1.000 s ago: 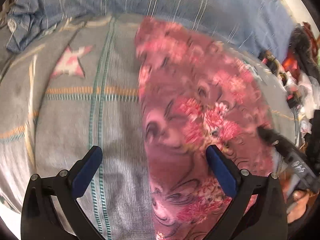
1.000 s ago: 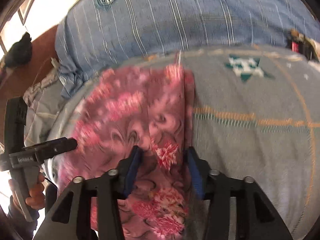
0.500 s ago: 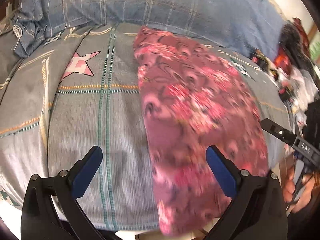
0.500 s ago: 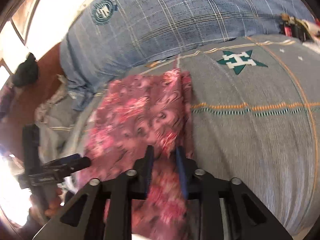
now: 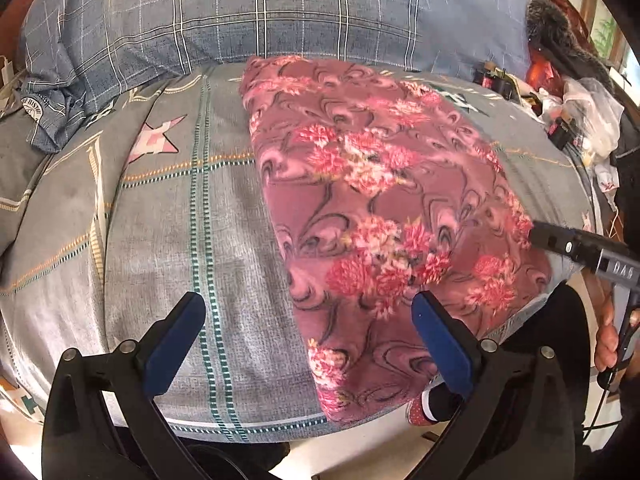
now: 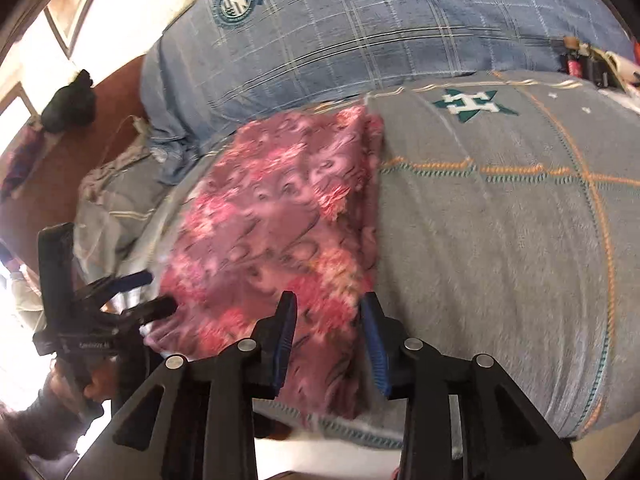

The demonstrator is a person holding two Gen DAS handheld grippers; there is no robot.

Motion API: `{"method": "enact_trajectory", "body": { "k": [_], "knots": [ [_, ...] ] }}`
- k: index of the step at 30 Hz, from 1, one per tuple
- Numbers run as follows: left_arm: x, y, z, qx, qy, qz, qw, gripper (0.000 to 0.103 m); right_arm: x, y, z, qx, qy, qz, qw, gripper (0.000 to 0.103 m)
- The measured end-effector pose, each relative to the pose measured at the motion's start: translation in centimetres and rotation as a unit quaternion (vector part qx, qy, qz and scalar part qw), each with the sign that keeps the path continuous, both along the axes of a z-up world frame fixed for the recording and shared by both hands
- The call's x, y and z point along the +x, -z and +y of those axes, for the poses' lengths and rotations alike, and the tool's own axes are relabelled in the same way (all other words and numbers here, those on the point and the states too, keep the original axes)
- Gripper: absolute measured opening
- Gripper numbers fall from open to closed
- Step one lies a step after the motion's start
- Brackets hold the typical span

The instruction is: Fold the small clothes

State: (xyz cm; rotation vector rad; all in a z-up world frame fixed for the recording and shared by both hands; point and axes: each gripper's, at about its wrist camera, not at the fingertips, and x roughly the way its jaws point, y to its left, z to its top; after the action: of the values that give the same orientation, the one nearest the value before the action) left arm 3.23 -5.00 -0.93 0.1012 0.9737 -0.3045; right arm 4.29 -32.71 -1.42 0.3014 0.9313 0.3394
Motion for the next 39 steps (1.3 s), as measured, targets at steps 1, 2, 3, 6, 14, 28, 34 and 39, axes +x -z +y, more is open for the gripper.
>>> {"method": "enact_trajectory", "body": {
  "k": [1,2,3,6,14,28,34,39],
  "knots": [
    [0.3,1.0,-0.2,0.016,-0.004,0.009,0.9998,0.103,0.0,0.9,0.0,-0.022,0.001,0.011,1.0,0.035],
    [0.8,1.9,-0.3,0.027,-0.006,0.02,0.9994,0.103,0.2,1.9,0.3,-0.05,0.003,0.027,0.998,0.036],
    [1.0,2.6,-0.3,0.024,-0.01,0.034,0.9991,0.103,0.0,2.3,0.3,-0.058,0.003,0.018,0.998,0.035],
    [1.8,2.0,0.8,-0.031,-0.03,0.065,0.9969,0.103,0.0,1.0,0.3,-0.076,0.01,0.015,0.997,0.04],
    [5.1,-1.0,-0.2,-0.034,-0.051,0.025,0.9978,0.103,4.6,-2.1,0.4,-0.021,0.031,-0.021,0.999,0.045],
    [7.4,0.1,-0.2,-0.057,-0.067,0.049,0.9949,0.103,7.8,0.4,0.9,-0.006,0.05,-0.004,0.999,0.026],
    [10.3,-2.5,0.0,-0.068,-0.071,0.025,0.9949,0.103,10.1,-1.6,0.1,0.021,0.071,-0.016,0.997,0.039],
    [14.4,-1.1,-0.4,-0.067,-0.09,0.059,0.9919,0.103,14.0,-0.5,0.8,0.029,0.085,0.006,0.996,0.046]
  ]
}}
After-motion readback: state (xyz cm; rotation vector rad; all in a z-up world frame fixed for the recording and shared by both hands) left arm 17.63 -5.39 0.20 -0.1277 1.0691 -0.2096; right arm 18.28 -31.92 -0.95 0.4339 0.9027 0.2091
